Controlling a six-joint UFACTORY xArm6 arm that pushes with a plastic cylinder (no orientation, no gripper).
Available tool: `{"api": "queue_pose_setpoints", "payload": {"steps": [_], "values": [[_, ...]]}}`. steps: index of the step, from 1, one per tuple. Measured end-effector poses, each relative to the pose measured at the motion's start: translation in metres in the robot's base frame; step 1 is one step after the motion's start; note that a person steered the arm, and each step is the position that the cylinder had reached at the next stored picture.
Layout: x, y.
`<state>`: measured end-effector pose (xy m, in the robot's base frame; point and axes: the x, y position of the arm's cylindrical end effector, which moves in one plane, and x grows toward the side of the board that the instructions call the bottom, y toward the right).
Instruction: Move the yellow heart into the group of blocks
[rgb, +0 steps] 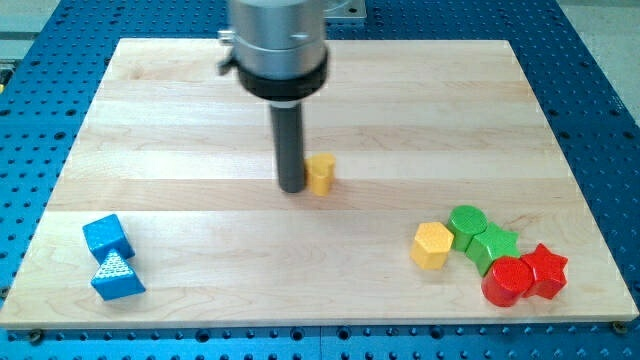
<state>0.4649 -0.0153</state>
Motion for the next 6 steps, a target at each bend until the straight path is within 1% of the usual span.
{"api": "queue_pose_setpoints", "payload": {"steps": [1,2,4,5,6], "values": [[-0.028,-0.012],[-0.016,0.014],[0.038,0.083],[0.039,0.104],[0.011,0.101]]}}
